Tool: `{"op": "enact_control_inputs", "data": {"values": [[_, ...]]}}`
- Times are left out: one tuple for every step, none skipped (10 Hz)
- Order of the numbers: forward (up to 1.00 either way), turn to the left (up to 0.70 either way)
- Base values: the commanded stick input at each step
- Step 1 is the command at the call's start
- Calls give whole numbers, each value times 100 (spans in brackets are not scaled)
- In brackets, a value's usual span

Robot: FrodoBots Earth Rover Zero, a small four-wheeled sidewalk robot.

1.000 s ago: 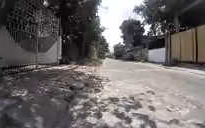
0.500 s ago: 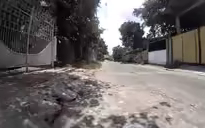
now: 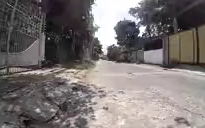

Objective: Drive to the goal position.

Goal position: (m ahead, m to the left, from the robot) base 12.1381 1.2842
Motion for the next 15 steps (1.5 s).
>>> {"op": "enact_control_inputs", "data": {"values": [[100, -3], [100, -3], [100, -3], [100, -22], [100, -40], [100, -40], [100, -40], [100, -40], [100, -18], [100, -1], [100, 0], [100, 0], [100, 0], [100, 0], [100, 0]]}}
